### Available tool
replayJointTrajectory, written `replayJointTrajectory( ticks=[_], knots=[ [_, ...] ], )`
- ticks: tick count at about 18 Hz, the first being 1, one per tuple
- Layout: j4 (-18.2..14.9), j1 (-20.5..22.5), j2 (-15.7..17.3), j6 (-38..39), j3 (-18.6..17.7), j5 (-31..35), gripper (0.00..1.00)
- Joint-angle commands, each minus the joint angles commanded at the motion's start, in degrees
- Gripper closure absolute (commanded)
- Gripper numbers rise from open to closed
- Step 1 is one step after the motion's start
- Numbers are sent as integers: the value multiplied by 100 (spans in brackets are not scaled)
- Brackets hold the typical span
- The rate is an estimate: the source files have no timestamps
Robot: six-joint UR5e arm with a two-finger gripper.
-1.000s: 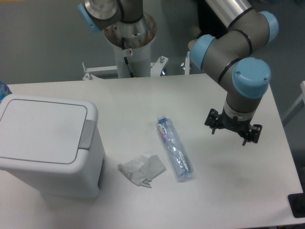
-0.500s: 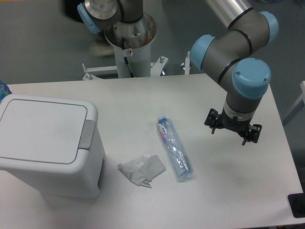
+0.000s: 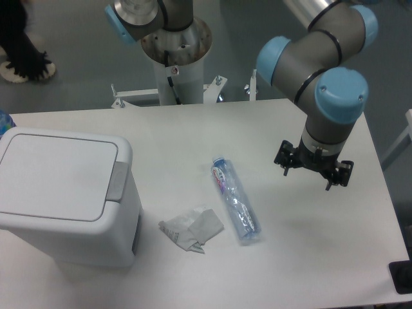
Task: Open the trash can
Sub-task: 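Move the gripper over the bottle toward the trash can lid edge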
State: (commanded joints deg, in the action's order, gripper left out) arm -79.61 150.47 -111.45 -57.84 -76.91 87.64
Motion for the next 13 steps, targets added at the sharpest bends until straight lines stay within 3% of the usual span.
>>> replayJointTrajectory(
  ticks=[5, 13],
  knots=[
    [-590, -430, 89, 851, 483, -115, 0],
    [-705, -1046, 220, 1678, 642, -300, 0]
  ],
)
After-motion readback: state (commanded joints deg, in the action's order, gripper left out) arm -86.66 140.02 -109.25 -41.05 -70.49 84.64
